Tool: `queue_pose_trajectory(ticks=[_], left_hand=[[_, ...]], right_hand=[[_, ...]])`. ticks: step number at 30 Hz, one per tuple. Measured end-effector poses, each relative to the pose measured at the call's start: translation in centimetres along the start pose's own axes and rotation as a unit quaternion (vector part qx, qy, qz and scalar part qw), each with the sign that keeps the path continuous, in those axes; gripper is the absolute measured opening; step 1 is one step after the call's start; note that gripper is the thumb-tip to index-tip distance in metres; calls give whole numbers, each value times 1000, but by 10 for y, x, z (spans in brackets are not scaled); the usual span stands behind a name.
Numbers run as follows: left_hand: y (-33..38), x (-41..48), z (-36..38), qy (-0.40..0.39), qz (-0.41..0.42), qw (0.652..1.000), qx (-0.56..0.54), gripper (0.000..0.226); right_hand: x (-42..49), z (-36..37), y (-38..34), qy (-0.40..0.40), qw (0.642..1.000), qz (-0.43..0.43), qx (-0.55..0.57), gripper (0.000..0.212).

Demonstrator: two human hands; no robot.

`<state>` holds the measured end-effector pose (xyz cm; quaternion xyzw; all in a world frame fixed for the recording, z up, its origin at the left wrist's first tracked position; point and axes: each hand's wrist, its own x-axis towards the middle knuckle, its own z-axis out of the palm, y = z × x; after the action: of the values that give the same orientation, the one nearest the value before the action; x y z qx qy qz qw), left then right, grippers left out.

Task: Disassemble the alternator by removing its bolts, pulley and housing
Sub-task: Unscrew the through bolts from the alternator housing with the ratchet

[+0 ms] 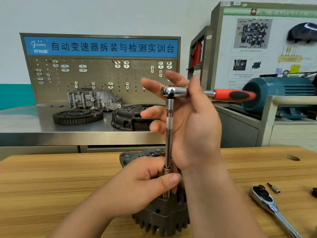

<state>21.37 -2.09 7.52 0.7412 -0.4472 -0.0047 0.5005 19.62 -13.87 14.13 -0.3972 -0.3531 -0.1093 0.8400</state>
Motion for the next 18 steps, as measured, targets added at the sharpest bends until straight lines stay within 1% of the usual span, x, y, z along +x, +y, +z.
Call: queue_pose_trajectory(ticks=[1, 2, 3, 4, 5, 6, 7, 8, 9, 11, 12, 13, 14, 15, 17, 18], left_hand=[[0, 0, 0, 2, -3, 1000, -10, 30], [1, -1, 0, 2, -6, 1000, -21, 36], [2, -1, 1, 0, -9, 999, -32, 42], [1, -2, 1, -4, -11, 999, -40, 47], [1, -2, 1, -10, -14, 999, -40, 53], [0, -2, 2, -15, -17, 999, -34, 58], [0, -2, 1, -18, -20, 999, -28, 60], [-1, -2, 1, -19, -20, 999, -23, 59], [-1, -2, 1, -18, -20, 999, -21, 58], [-1, 0, 0, -14, -20, 1000, -14, 51], [-1, 0, 0, -11, -15, 1000, -12, 42], [0, 1, 0, -10, -8, 1000, -14, 32], [2, 1, 1, -14, -1, 1000, -15, 24], [4, 1, 1, -19, 2, 1000, -17, 21], [3, 1, 0, -19, 4, 1000, -4, 21], [2, 1, 0, -17, 5, 1000, 7, 22]], right_hand=[[-1, 1, 2, 17, 997, -45, -62, 34], [-1, 2, 3, 35, 984, -104, -138, 28], [-1, 2, 4, 49, 958, -173, -223, 21], [-1, 3, 4, 52, 918, -243, -309, 16], [-1, 3, 4, 44, 874, -299, -380, 13], [-2, 2, 6, 35, 842, -329, -426, 12], [-2, 2, 7, 34, 837, -332, -434, 12], [-2, 4, 6, 39, 858, -309, -408, 12], [-2, 6, 6, 42, 892, -267, -362, 14], [-2, 6, 4, 33, 959, -166, -229, 23], [-1, 3, 3, 28, 980, -116, -160, 27], [0, 0, 1, 20, 994, -66, -90, 33], [1, -3, -1, 10, 999, -20, -32, 38], [1, -4, -3, 3, 1000, 15, 12, 42], [1, -8, -4, -1, 998, 51, 48, 47], [0, -10, -1, 0, 998, 50, 32, 48]])
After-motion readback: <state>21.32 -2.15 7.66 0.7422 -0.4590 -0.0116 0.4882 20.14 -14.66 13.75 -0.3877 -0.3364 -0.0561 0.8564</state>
